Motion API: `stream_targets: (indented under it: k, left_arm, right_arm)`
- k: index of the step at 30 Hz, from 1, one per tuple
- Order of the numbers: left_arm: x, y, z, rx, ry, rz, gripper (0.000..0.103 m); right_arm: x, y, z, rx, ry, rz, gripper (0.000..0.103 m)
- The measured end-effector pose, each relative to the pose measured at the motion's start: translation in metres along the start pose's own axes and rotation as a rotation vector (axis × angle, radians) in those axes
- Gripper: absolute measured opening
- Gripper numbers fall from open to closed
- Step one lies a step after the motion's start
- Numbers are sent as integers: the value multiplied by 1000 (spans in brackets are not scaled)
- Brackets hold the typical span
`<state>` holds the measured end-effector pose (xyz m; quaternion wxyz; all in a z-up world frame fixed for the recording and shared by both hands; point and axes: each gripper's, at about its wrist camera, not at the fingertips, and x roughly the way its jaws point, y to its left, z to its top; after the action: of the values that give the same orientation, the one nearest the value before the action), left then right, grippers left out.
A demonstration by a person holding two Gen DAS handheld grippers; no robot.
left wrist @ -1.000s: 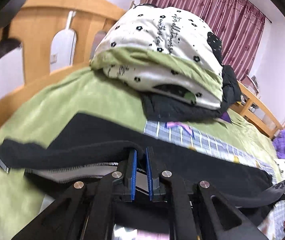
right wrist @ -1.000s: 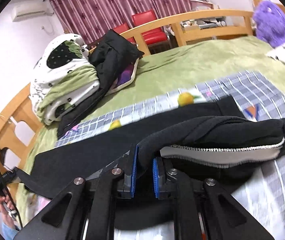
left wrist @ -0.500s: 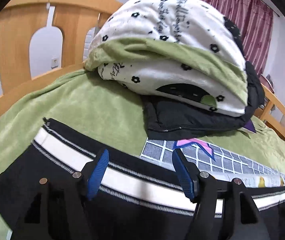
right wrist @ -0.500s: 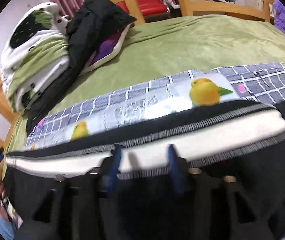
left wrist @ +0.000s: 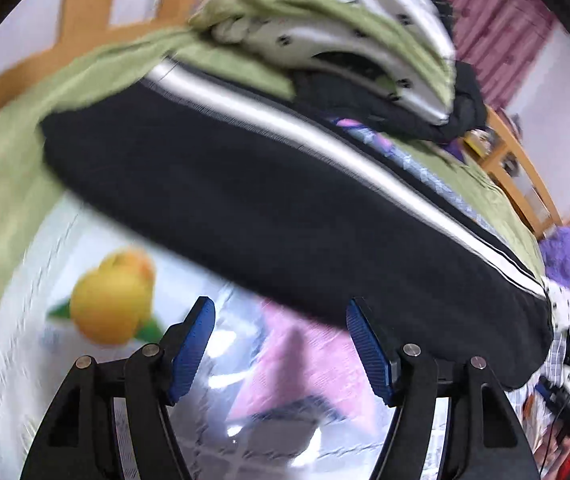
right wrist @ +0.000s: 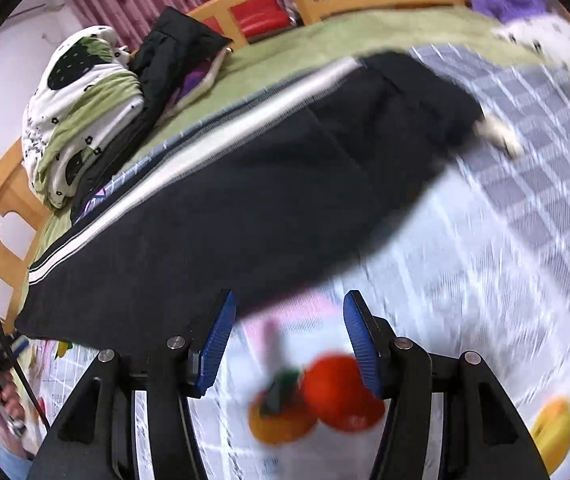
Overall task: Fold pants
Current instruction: 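Lift the striped side seam with both tools and fold it over the other leg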
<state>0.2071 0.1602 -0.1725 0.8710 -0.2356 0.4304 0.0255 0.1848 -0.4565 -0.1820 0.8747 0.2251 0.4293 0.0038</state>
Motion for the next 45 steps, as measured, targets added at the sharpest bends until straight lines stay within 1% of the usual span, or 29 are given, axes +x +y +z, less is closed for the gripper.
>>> stream_targets:
  k: [2,3,4,5,9,11,14,15,16,17,18,19,21,23,25,28,31,32,34,35,37,38,39,40,41,42,43,44,45]
  left_arm:
    - [8,15,0,-71,26,-20,66]
    - [8,18,3,-87,8,-28,66]
    - [9,20,6,-86,-7,-16,66]
    - [13,21,13,-72,-20,9,66]
    - [28,30,30,-112,-60,-7,67]
    - [36,32,42,-132,-71,-6,66]
    - [46,35,58,-185,-79,-26,63]
    - [49,36,62,-206,-83,-27,52]
    - [53,36,67,-212,-77,-14,24]
    - [57,34,72,-199,-57,6,16]
    - [57,32,76,-186,-45,2,12]
    - [53,30,77,-185,-43,5,11]
    - [30,23,77,-165,-54,-1,11]
    - [0,12,72,-123,-64,-32,11]
    - [-27,2,60,-78,-54,-34,11]
    - [-61,-6,30,-38,-29,-53,12]
    - [-80,-2,-7,-5,23,-46,12]
    - [-85,1,-25,12,49,-32,12]
    - [-88,5,-46,41,73,-14,12]
    - [-88,6,-57,58,76,2,12]
    - [-85,9,-70,72,74,33,12]
    - [-81,11,-75,78,80,65,15]
    - [-77,11,-78,83,96,102,21]
    - [-74,11,-80,79,126,152,31]
    - [-76,12,-81,75,142,189,38]
    - [-82,12,-81,78,144,228,55]
    - [-88,12,-81,84,132,248,64]
    - [-97,13,-81,89,105,265,65]
    - [-104,15,-81,86,86,269,65]
  right_arm:
    - [8,-8,-7,42,9,25,56]
    - [11,-9,-6,55,3,32,56]
    - [14,-10,-3,63,-8,42,57]
    - [17,-11,1,69,-18,52,60]
    - [39,-17,27,120,-38,62,62]
    - [52,-19,44,136,-49,50,62]
    - [70,-21,69,163,-60,47,60]
    - [74,-22,75,174,-59,50,45]
    - [78,-23,80,184,-58,45,31]
    - [84,-24,85,195,-54,11,22]
    - [84,-25,86,202,-55,20,17]
    - [82,-25,86,206,-61,15,16]
    - [59,-13,87,164,-86,-11,14]
    - [23,-6,84,139,-117,12,14]
    - [-4,-9,78,149,-116,17,14]
    - [-50,-29,55,181,-95,15,14]
    - [-87,-52,19,165,-58,-26,14]
    - [-100,-65,0,162,-34,-31,14]
    - [-112,-82,-25,164,-6,-43,14]
    - [-117,-94,-45,157,12,-54,14]
    - [-116,-107,-69,142,32,-73,14]
    - [-115,-112,-78,143,36,-77,15]
    - [-109,-115,-85,139,50,-95,22]
    - [-108,-120,-91,128,64,-110,25]
    - [-112,-122,-95,115,66,-120,30]
    - [-119,-123,-97,109,60,-125,31]
    - [-129,-125,-98,104,36,-129,33]
    - [-147,-130,-100,105,-18,-131,41]
    - [-158,-135,-101,114,-63,-136,54]
